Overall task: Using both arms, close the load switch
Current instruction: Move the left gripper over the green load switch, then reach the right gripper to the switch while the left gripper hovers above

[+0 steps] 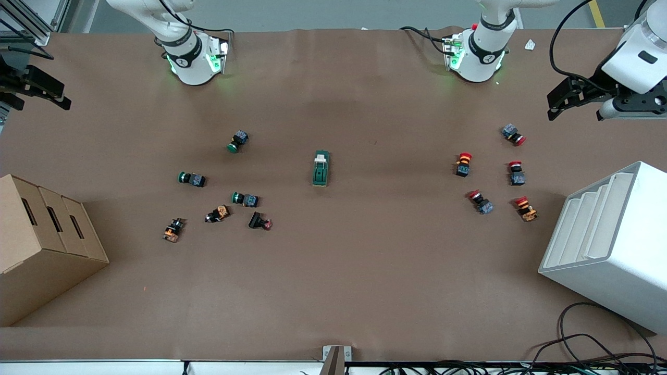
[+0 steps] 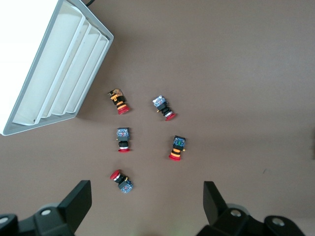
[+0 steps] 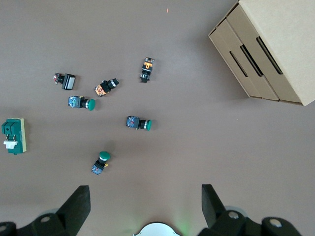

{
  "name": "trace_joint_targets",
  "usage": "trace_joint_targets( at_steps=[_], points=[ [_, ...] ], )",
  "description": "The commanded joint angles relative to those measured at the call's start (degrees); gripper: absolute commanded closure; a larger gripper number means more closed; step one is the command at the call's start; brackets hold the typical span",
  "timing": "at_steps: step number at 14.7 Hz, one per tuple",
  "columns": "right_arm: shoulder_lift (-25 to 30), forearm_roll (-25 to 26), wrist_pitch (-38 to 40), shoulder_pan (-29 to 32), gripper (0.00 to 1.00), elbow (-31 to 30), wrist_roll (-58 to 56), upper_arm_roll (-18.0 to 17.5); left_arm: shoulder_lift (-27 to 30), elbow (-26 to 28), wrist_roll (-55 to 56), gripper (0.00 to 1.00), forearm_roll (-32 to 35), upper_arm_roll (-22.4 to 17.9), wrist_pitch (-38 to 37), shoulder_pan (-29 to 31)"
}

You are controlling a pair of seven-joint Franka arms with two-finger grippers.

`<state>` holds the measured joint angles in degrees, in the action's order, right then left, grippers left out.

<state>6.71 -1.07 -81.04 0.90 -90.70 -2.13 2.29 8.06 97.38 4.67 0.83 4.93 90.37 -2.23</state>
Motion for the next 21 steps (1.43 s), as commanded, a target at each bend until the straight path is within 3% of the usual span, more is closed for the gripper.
trace_joint_targets(
  at_steps=[1,4,6,8,12,14,18,21],
  points=[
    [1.3,0.5,-0.4,-0.2,0.0,-1.3,-0.7,-0.1,-0.7,-1.7,0.3,0.0,-0.3,0.3,-1.3,0.0],
    [1.3,0.5,-0.4,-0.2,0.0,-1.3,-0.6,-0.1,-0.9,-1.8,0.8,0.0,0.0,1.1,-1.2,-1.1],
    [1.3,0.5,-0.4,-0.2,0.0,-1.2,-0.6,-0.1,-3.7,-3.5,1.5,0.0,0.1,4.9,-1.1,-2.0],
    [1.0,0.5,-0.5,-0.1,0.0,0.3,0.1,0.1,-5.4,-3.3,3.5,0.0,0.1,10.2,1.0,-2.1],
    [-2.8,1.2,-1.0,0.2,0.0,0.3,0.0,0.3,-11.0,-2.9,24.7,0.0,0.2,23.3,5.5,-2.4],
    [-6.8,1.4,-0.7,0.3,0.0,1.3,-0.5,0.3,-13.8,-2.2,33.8,0.0,0.7,27.7,8.8,-3.8],
    [-9.7,6.0,-1.9,-0.7,0.0,1.1,1.6,0.1,-20.1,1.3,51.4,0.0,6.6,28.9,17.8,-15.4],
    [-9.8,-1.3,-3.2,-3.5,0.0,-2.0,24.2,-0.2,-27.1,1.3,66.6,0.0,15.1,28.9,23.1,-23.4]
  ],
)
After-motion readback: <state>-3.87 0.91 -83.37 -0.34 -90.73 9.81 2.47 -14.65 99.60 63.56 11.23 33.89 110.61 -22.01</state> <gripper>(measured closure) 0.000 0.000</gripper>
